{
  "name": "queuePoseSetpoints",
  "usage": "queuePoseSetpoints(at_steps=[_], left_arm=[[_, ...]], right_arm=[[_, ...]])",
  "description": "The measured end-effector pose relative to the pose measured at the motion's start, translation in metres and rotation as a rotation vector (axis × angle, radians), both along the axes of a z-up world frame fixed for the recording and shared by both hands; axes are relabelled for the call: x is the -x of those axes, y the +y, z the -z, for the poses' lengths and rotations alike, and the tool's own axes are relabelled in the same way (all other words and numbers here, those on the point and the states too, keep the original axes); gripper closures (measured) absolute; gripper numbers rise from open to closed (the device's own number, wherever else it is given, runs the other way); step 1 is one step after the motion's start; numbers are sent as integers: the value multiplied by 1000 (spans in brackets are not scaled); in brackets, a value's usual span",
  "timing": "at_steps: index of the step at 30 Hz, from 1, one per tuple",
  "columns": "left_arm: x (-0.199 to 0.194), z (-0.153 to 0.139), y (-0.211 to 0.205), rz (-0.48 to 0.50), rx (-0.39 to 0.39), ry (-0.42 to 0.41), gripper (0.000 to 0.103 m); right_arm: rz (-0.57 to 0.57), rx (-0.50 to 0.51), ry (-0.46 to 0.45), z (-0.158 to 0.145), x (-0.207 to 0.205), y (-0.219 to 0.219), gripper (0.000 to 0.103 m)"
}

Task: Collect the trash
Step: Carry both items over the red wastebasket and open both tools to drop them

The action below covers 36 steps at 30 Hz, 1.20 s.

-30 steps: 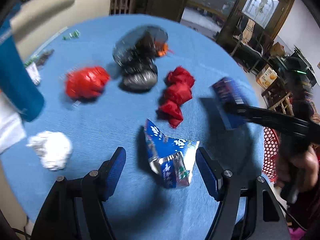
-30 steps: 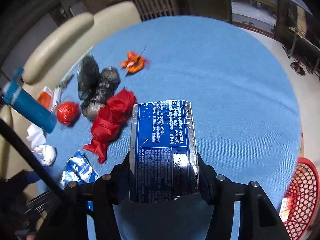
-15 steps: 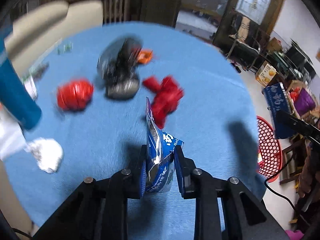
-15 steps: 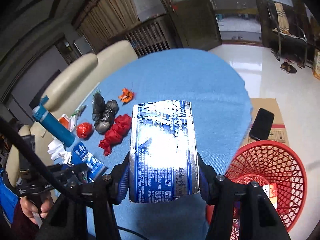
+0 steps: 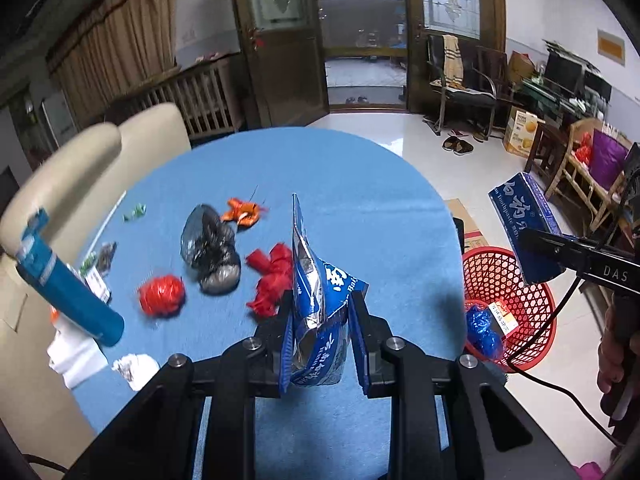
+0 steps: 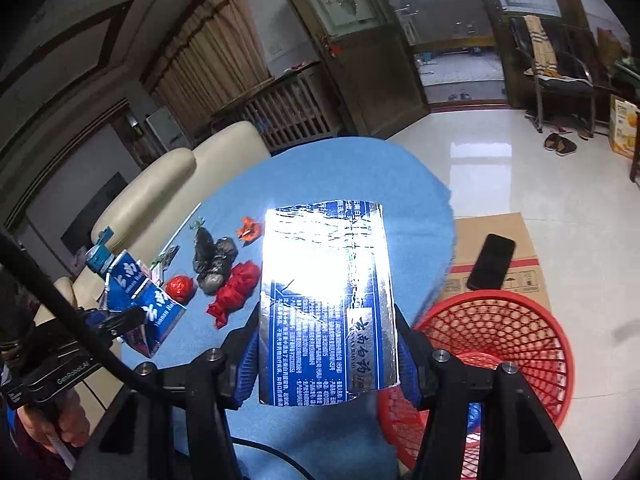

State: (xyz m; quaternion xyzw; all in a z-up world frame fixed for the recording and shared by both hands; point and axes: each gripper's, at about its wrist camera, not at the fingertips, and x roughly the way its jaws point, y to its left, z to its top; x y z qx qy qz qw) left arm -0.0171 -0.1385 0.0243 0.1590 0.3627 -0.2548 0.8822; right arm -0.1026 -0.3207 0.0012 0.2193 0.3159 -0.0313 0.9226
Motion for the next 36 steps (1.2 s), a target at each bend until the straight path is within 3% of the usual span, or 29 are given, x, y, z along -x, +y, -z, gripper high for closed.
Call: queuePoseSetpoints(at_steps=[13,36], left_arm=[[13,-7,-49,45,-80,-75,76],[18,3,-117,142,-132,-90,76]], right_arm=[[70,-41,-1,2,22,-38,43],[154,-106,47,4,49,-97,43]])
